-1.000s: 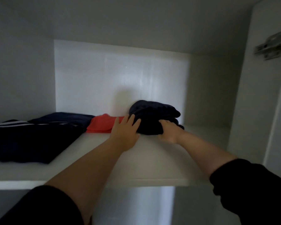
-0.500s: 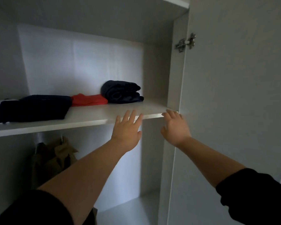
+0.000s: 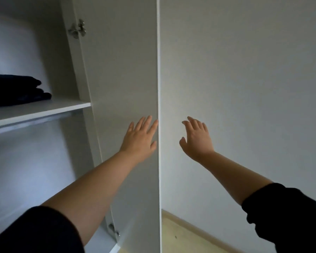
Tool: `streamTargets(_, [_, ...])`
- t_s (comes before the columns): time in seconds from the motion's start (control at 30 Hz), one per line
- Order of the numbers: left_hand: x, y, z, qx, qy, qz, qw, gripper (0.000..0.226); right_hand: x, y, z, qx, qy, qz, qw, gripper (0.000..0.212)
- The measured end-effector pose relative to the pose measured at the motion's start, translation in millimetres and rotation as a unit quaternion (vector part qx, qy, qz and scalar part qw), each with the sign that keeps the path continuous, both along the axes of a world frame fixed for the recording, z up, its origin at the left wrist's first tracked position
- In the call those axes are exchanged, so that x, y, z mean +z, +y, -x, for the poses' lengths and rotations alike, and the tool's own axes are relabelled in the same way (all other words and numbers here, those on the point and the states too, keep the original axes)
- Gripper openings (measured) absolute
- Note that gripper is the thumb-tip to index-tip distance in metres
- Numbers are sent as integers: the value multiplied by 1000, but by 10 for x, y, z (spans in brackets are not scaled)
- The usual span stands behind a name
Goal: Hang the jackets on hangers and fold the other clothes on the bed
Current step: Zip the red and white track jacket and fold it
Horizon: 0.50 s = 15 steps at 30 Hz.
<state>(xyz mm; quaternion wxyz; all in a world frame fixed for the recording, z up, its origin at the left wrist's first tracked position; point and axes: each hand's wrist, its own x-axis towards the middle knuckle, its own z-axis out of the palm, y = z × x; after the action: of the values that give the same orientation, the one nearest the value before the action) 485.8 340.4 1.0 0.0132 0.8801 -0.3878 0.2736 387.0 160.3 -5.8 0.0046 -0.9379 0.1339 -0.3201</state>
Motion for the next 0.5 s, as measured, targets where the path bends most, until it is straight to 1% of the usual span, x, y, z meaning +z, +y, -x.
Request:
streamTargets(0.1, [-99,-694,612,-70,-4,-9,997,69,-129,-516,818,-56,4,-9,998,56])
streamTargets(0.27, [-355,-1872,1926,-160,17,-17,987,68,-338,-1330,2428,-149,12,-25,988,58])
streamTargets(0.4, [-500,-2763,2985,-243,-4,-28,970,70,-526,-1901,3728,-227,-5,-24,974,57])
streamTargets(0.5, [-625,-3377,3731,-297,-3,-29,954,70,-697,-2314,4559,-284,-3,-40,958,57])
